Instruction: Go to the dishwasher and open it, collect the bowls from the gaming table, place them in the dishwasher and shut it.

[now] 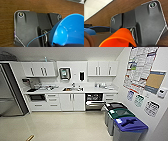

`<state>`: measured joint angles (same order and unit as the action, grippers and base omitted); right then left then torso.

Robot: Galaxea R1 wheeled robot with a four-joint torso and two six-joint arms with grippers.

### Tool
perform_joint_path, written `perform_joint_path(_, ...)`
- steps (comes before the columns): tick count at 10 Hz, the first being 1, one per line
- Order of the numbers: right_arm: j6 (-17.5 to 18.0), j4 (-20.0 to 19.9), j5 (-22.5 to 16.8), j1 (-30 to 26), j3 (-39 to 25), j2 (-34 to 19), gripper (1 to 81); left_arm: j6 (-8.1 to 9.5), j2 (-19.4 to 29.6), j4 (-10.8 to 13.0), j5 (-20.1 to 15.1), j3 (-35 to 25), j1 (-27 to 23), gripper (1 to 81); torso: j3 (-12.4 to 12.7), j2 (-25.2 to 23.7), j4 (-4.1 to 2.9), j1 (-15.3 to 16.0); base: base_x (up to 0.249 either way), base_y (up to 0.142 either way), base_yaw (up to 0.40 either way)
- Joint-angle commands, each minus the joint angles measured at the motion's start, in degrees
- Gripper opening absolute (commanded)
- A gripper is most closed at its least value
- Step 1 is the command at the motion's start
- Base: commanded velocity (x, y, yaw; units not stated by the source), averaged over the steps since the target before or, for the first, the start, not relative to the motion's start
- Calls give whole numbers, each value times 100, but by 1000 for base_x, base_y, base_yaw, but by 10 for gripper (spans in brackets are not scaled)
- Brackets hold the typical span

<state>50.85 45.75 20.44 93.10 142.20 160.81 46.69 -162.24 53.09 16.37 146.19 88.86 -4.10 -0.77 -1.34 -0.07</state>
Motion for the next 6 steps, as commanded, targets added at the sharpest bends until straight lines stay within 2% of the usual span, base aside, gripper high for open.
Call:
perform_joint_path(1,-5,127,-111,-208,-45,-99,10,7,78,8,-116,-20,-232,10,0,0,0,7,173,0,0)
perform_joint_path(6,-5,118,-111,-208,-45,-99,10,7,78,0,-108,-20,-232,10,-2,0,0,7,180,0,0)
